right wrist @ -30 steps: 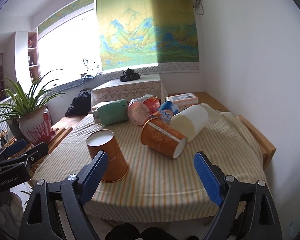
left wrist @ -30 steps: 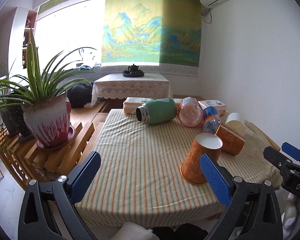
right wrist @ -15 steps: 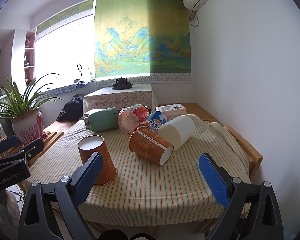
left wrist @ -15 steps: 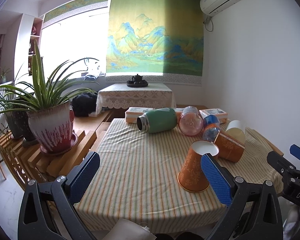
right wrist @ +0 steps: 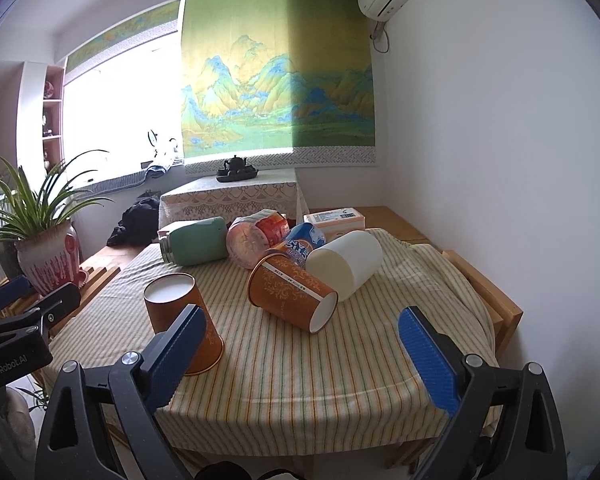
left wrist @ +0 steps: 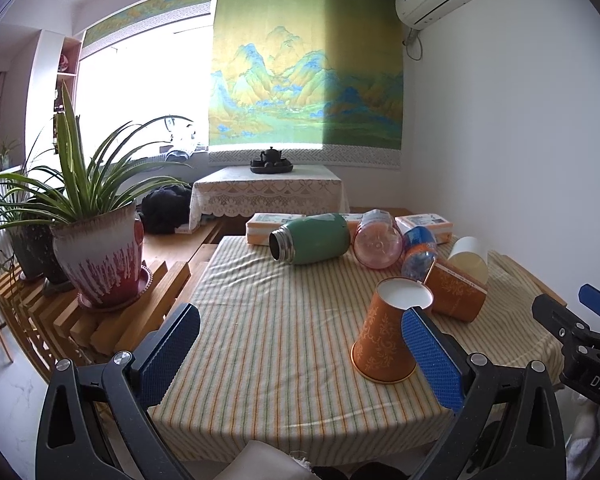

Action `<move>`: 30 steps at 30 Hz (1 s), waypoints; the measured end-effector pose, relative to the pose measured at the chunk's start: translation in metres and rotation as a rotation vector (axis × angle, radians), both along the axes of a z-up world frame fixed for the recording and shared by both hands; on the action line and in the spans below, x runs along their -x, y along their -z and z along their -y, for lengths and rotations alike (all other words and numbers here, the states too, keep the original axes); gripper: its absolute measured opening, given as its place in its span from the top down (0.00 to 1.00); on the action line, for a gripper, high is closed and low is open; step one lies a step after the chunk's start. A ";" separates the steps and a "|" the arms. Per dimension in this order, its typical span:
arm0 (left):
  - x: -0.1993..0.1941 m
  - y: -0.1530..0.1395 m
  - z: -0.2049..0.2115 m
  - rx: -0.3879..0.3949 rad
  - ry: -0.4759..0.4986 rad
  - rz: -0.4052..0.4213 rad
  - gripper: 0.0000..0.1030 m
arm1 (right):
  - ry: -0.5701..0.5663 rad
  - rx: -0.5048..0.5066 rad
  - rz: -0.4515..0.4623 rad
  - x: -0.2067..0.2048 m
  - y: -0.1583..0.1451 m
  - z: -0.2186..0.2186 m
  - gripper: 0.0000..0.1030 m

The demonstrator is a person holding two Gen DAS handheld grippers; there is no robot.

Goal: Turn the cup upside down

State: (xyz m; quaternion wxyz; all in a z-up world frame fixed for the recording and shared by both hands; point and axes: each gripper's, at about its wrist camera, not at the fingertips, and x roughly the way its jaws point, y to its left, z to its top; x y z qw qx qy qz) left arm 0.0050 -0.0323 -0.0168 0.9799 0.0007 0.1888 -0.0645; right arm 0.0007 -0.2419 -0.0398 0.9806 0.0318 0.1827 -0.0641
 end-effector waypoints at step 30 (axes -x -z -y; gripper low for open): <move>-0.005 0.004 -0.005 0.015 0.004 -0.020 0.01 | -0.007 -0.010 -0.012 -0.003 0.003 -0.002 0.07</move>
